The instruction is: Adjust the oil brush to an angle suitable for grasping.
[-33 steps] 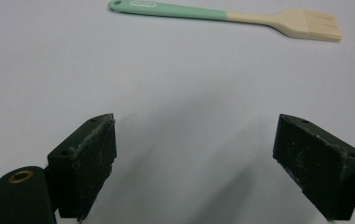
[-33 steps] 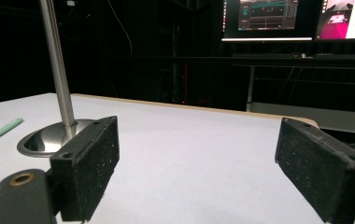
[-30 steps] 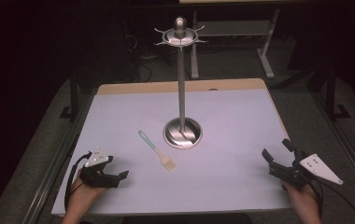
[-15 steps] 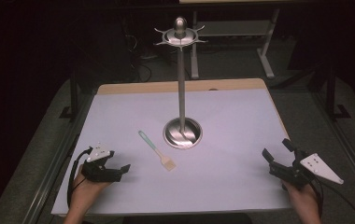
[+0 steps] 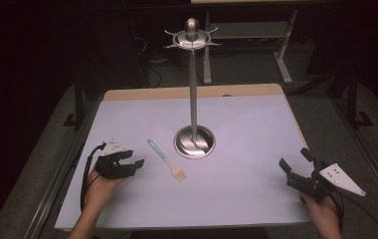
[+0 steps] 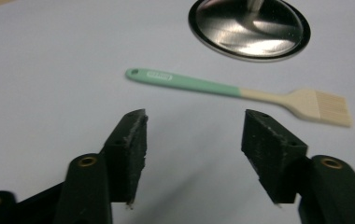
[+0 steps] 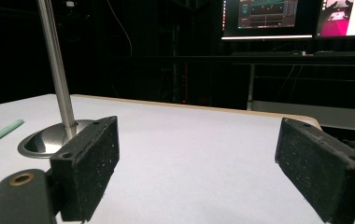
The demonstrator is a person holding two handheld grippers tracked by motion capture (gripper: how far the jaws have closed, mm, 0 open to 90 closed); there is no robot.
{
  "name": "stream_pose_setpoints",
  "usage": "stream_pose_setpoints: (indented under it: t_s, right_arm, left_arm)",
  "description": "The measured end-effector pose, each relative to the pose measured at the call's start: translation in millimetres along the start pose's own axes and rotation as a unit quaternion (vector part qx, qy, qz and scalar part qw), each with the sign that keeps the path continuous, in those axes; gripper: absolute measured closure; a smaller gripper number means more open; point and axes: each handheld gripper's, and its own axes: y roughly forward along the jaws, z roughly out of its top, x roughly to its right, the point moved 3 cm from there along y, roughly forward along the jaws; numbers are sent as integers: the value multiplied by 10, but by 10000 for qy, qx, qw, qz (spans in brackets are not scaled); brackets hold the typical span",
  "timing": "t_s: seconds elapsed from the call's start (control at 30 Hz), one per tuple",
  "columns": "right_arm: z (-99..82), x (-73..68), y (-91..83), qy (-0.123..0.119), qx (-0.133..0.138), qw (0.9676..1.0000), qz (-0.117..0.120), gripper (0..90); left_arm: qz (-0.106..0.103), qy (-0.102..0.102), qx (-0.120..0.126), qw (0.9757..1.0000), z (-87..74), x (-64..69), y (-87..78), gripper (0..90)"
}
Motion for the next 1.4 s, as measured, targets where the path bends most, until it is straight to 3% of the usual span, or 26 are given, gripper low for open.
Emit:
stream_pose_setpoints:
  t_s: [0.17,0.27,0.57,0.67,1.1,1.4]
  right_arm:
    - [1,2,-1,6,23,10000,2,131]
    - [0,0,0,-6,43,10000,-2,131]
    - [0,-2,1,-12,30,10000,-4,131]
    - [1,-1,-2,-32,27,10000,-1,131]
    - [1,0,-3,11,50,10000,1,131]
    - [1,7,-8,24,43,10000,20,131]
  left_arm:
    - [-186,144,-179,9996,103,30,97,573]
    - [-276,69,-162,9995,149,55,138,628]
    - [-460,203,-233,9985,298,132,315,821]
    - [-529,340,-320,9975,334,167,388,895]
    - [-813,492,-608,9936,478,416,709,898]
    - [-909,559,-911,9901,404,550,834,898]
